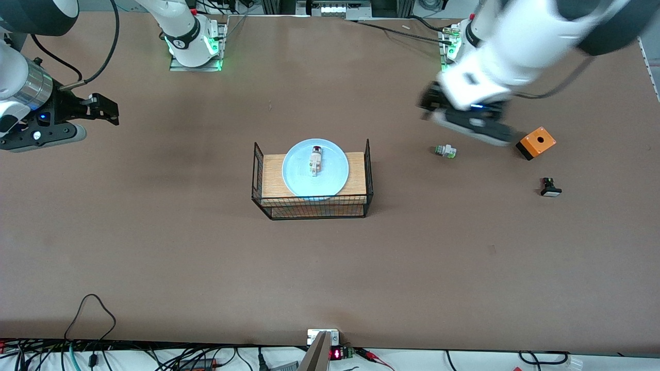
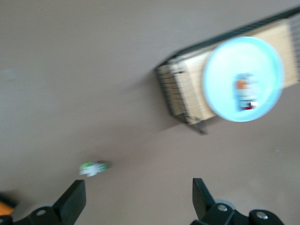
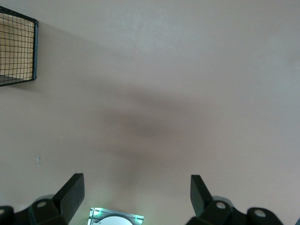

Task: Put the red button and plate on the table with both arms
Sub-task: 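Move the left gripper over the red button on the blue plate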

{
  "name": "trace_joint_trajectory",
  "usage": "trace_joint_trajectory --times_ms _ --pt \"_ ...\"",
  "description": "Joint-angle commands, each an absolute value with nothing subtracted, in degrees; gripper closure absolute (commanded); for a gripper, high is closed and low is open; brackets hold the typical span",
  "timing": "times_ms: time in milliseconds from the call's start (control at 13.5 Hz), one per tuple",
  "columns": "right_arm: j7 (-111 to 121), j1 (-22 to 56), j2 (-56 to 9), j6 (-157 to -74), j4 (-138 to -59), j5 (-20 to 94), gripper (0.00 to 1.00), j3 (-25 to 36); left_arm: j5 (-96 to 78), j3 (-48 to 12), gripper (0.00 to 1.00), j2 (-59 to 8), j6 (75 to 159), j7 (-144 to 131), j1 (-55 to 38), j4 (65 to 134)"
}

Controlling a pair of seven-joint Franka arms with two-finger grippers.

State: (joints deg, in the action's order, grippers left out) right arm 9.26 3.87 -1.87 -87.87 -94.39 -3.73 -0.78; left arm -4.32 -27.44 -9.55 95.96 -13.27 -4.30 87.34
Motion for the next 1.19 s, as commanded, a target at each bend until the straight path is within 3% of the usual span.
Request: trace_joint_trajectory --times_ms 0,445,891,1113 --pt "8.8 3.3 -2.4 -86.8 -93.1 -2.3 0.0 -1.2 0.7 -27.9 0.0 -17.3 97.9 -21.4 -12.5 82.3" --pt "8.6 3.2 -2.5 -86.9 -93.2 2.3 0.0 -1.2 6.0 -27.2 0.0 -33.9 99.9 -33.7 -23.8 68.9" --pt "3.4 4.2 -3.4 -87.6 -93.1 6.2 0.0 -1.7 7.1 -25.4 0.0 -39.7 109.8 -38.9 -26.6 68.0" --pt "-3.0 5.5 -5.0 -88.8 -93.1 9.0 0.0 -1.8 7.2 -24.4 0.0 -41.1 110.2 -41.2 -27.6 68.0"
